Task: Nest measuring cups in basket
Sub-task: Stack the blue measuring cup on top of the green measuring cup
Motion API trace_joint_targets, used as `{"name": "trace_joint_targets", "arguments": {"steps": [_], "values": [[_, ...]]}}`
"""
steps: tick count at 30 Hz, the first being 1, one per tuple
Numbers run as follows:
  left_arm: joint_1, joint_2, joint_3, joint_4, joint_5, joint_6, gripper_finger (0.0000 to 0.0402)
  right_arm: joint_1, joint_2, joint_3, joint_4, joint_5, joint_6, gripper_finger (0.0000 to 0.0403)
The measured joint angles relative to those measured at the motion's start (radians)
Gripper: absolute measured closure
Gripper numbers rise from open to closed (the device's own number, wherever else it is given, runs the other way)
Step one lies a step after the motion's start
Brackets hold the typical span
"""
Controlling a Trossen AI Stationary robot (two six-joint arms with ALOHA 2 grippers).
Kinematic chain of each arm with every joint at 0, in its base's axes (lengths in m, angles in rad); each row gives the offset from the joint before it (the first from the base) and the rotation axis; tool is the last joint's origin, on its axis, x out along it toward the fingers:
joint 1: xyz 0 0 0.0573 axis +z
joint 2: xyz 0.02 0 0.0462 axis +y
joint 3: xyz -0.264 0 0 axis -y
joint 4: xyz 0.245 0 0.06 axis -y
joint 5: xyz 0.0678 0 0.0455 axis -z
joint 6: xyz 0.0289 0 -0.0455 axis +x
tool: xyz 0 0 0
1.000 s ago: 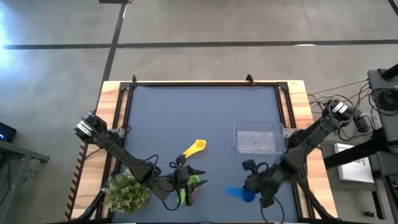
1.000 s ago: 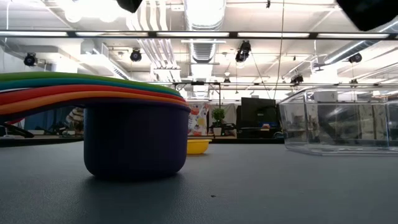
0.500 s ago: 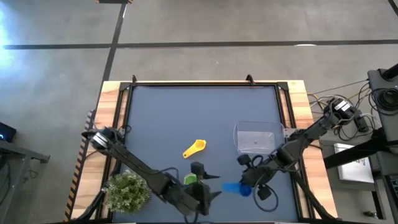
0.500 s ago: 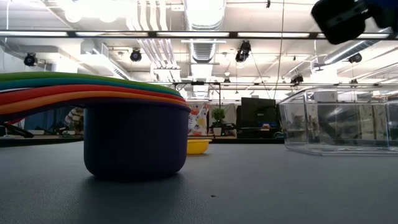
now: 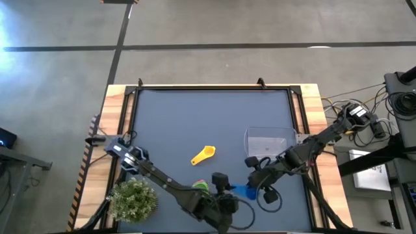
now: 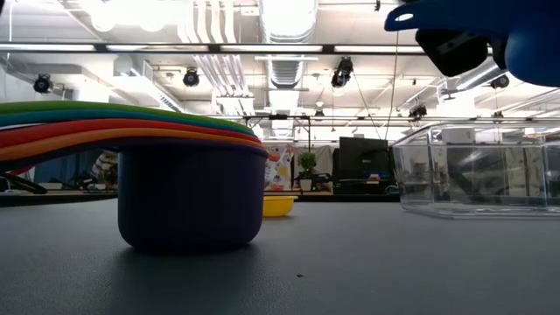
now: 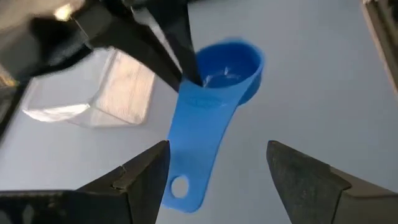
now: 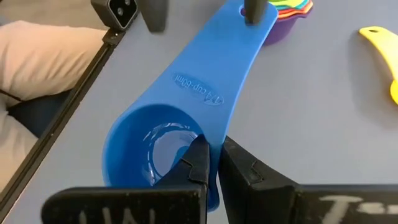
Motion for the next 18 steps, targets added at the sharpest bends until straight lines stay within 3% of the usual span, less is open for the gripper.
{"name": "trace_joint_targets", "arguments": {"steps": [4, 10, 18], "values": [[0.030, 0.034, 0.066, -0.052, 0.055, -0.013, 0.0151, 0.000, 0.000, 0.000, -0.001, -0.006, -0.001, 0.0394], [0.068, 0.035, 0.066, -0.038, 0.177, 0.001, 0.0157, 0.000, 0.000, 0.000, -0.007, -0.009, -0.020, 0.0394], [0.102, 0.032, 0.060, -0.031, 0.295, 0.000, 0.0199, 0.000, 0.000, 0.000, -0.013, -0.008, -0.047, 0.0394]]}}
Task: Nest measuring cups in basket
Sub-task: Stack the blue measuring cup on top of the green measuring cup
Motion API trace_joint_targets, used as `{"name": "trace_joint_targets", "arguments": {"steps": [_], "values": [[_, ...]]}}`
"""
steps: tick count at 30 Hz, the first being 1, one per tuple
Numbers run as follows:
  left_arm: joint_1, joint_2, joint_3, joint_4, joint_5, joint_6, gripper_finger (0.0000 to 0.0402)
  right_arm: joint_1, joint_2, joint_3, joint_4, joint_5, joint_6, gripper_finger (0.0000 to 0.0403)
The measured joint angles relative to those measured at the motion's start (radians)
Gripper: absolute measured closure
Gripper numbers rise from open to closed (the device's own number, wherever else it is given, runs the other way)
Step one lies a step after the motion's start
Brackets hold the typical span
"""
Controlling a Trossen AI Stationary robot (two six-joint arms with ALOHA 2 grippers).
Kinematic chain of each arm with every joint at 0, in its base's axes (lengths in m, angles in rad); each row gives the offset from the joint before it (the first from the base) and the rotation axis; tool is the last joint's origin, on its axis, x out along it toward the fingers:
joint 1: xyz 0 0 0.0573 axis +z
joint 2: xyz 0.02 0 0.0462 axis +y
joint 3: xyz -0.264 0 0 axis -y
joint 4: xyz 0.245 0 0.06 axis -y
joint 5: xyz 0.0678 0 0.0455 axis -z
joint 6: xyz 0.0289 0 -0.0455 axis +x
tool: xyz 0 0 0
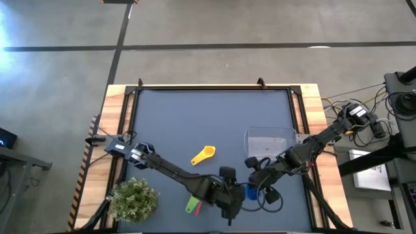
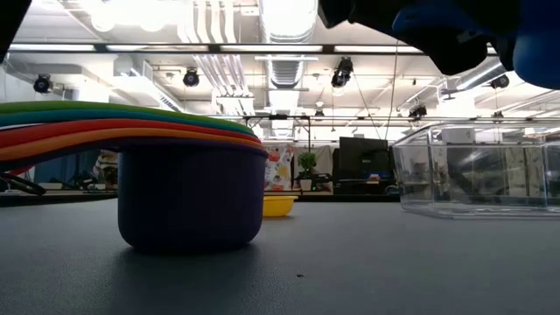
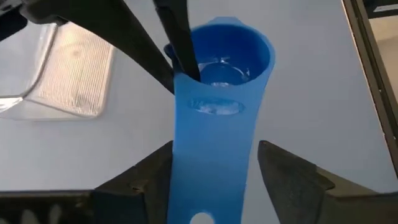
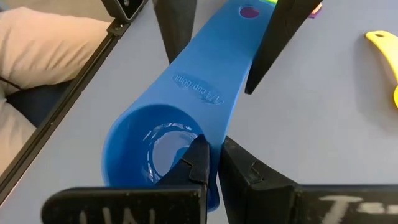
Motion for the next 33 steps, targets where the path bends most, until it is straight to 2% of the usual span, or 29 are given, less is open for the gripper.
{"name": "trace_joint_targets", "arguments": {"steps": [8, 14, 18, 25, 27, 29, 33], "values": [[0.015, 0.000, 0.000, 0.004, 0.029, 0.003, 0.0280, 0.000, 0.000, 0.000, -0.014, 0.003, 0.001, 0.0394], [0.017, -0.002, 0.000, -0.004, 0.044, -0.001, 0.0281, 0.000, 0.000, 0.000, -0.016, 0.010, 0.026, 0.0387], [0.012, -0.002, 0.000, -0.038, 0.023, -0.032, 0.0281, 0.000, -0.002, 0.000, -0.044, 0.034, 0.046, 0.0351], [-0.006, -0.003, -0.001, -0.145, -0.005, -0.129, 0.0281, 0.000, -0.041, 0.023, -0.127, 0.033, 0.056, 0.0252], [-0.017, -0.004, -0.001, -0.194, -0.026, -0.185, 0.0281, 0.000, -0.066, 0.036, -0.163, 0.038, 0.081, 0.0228], [-0.033, -0.009, -0.002, -0.270, -0.065, -0.281, 0.0281, 0.003, -0.101, 0.040, -0.201, 0.088, 0.108, 0.0212], [-0.088, -0.024, -0.002, -0.419, -0.130, -0.486, 0.0281, 0.016, -0.186, 0.026, -0.235, 0.198, 0.126, 0.0201]]}}
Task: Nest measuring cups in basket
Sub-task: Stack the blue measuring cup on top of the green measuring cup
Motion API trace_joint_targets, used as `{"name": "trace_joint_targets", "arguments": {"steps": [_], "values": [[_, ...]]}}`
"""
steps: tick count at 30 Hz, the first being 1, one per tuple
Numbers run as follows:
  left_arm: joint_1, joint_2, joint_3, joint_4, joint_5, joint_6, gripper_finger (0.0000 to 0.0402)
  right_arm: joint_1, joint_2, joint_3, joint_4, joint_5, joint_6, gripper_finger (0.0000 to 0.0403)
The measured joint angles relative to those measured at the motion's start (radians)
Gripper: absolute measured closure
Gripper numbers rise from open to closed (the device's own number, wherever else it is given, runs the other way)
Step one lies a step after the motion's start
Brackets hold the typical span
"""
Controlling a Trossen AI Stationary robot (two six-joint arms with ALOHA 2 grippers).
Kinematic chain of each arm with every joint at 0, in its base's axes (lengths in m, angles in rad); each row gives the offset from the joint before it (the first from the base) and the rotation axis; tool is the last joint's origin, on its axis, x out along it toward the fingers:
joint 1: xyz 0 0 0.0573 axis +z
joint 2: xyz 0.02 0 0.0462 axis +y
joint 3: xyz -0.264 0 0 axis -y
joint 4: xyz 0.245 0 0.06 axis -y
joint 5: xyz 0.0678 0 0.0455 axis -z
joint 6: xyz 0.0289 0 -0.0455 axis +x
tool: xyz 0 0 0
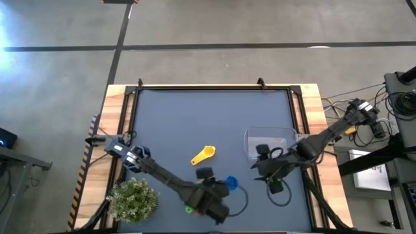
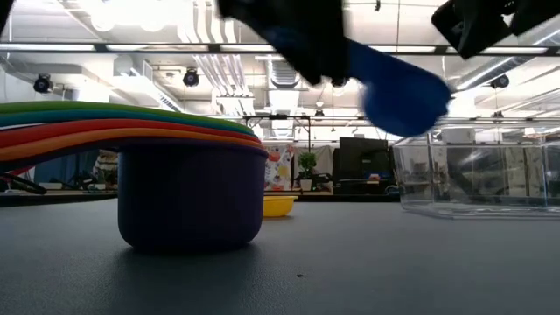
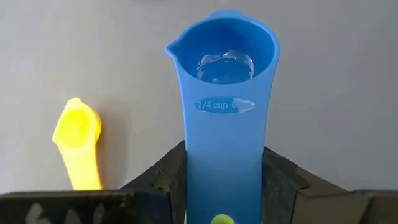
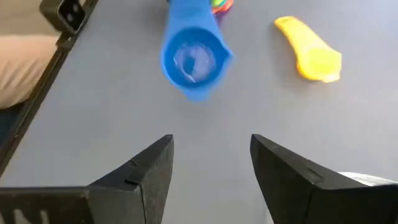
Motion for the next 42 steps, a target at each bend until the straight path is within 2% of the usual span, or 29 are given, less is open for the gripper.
{"name": "trace_joint_targets", "arguments": {"steps": [9, 13, 16, 19, 22, 28, 32, 36, 42], "values": [[-0.173, -0.039, 0.000, -0.142, -0.156, -0.320, 0.0281, 0.033, -0.173, -0.060, 0.061, 0.019, 0.007, 0.0204], [-0.226, -0.063, -0.003, -0.209, -0.254, -0.449, 0.0281, 0.033, -0.198, -0.086, 0.109, 0.018, -0.002, 0.0204], [-0.245, -0.101, -0.048, -0.215, -0.293, -0.517, 0.0281, 0.033, -0.192, -0.091, 0.118, 0.018, -0.002, 0.0204], [-0.251, -0.149, -0.136, -0.153, -0.314, -0.538, 0.0281, 0.037, -0.173, -0.092, 0.118, 0.017, -0.001, 0.0204], [-0.255, -0.228, -0.287, -0.009, -0.344, -0.526, 0.0281, 0.039, -0.150, -0.093, 0.119, 0.015, 0.004, 0.0204], [-0.260, -0.458, -0.718, 0.430, -0.343, -0.536, 0.0281, 0.064, -0.114, -0.093, 0.121, 0.013, 0.006, 0.0204], [-0.261, -0.557, -0.903, 0.701, -0.311, -0.542, 0.0281, 0.081, -0.108, -0.093, 0.122, 0.013, 0.007, 0.0204], [-0.257, -0.554, -0.940, 0.683, -0.259, -0.608, 0.0281, 0.083, -0.110, -0.093, 0.131, 0.016, 0.004, 0.0204], [-0.254, -0.508, -0.885, 0.530, -0.220, -0.681, 0.0281, 0.083, -0.110, -0.093, 0.138, 0.017, -0.001, 0.0204]]}}
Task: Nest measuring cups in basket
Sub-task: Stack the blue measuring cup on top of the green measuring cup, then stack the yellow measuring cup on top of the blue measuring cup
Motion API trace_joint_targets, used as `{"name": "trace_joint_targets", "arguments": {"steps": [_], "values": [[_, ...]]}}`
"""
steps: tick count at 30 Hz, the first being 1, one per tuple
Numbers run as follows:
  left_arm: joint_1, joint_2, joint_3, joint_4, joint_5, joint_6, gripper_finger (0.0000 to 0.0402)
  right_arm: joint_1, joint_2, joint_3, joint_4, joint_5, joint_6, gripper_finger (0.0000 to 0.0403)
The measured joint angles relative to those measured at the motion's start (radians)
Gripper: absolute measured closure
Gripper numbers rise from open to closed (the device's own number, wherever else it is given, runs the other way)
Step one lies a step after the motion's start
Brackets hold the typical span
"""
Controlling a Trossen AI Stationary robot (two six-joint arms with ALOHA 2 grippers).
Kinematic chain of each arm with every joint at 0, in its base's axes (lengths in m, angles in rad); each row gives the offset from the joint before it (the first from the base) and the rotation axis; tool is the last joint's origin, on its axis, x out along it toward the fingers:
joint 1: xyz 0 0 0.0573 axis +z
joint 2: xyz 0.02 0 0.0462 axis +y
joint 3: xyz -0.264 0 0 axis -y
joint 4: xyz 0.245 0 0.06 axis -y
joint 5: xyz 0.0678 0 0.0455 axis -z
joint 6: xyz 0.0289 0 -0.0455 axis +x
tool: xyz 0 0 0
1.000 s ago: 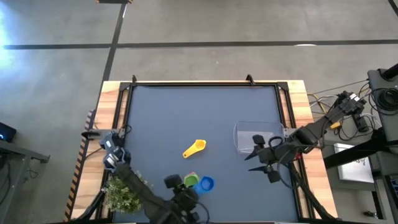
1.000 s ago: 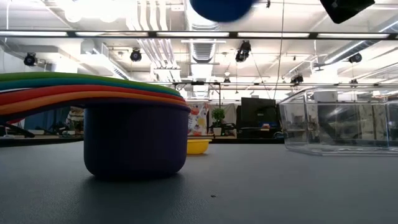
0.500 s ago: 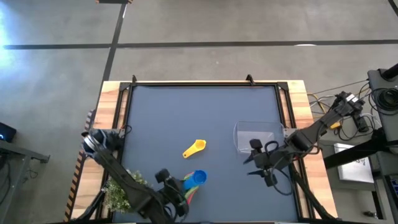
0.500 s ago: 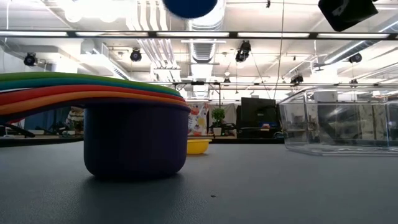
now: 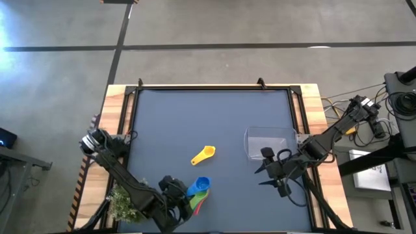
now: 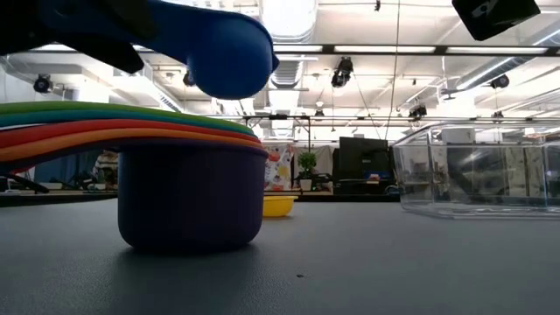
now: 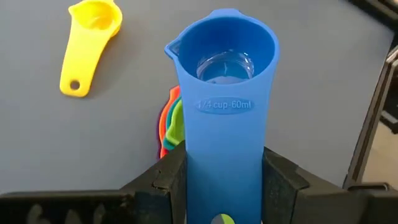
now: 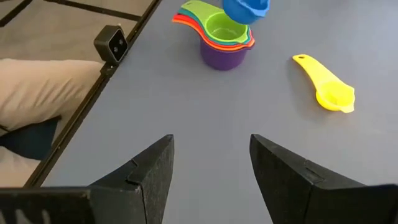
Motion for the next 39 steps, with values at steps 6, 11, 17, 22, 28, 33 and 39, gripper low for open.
{"name": "trace_joint_targets", "arguments": {"steps": [6, 11, 17, 22, 28, 33, 39], "values": [[0.000, 0.061, 0.070, -0.094, 0.075, 0.007, 0.0281, 0.000, 0.000, 0.000, 0.002, 0.001, 0.000, 0.0204], [0.000, 0.112, 0.118, -0.143, 0.115, -0.003, 0.0253, 0.000, 0.000, 0.000, 0.002, 0.002, 0.000, 0.0204], [0.000, 0.130, 0.142, -0.221, 0.140, -0.077, 0.0235, 0.000, 0.000, 0.000, 0.002, 0.002, -0.001, 0.0204], [0.000, 0.125, 0.156, -0.184, 0.146, -0.063, 0.0232, 0.000, 0.000, 0.000, 0.002, 0.002, -0.004, 0.0204], [0.000, 0.127, 0.228, -0.180, 0.163, 0.014, 0.0212, 0.000, 0.000, 0.000, 0.002, 0.002, -0.004, 0.0204], [0.010, 0.128, 0.274, -0.248, 0.054, 0.058, 0.0190, 0.000, 0.000, 0.000, 0.003, 0.002, -0.002, 0.0204], [0.090, 0.123, 0.261, -0.337, 0.059, 0.107, 0.0185, 0.000, 0.000, 0.000, 0.003, 0.002, -0.003, 0.0204]]}}
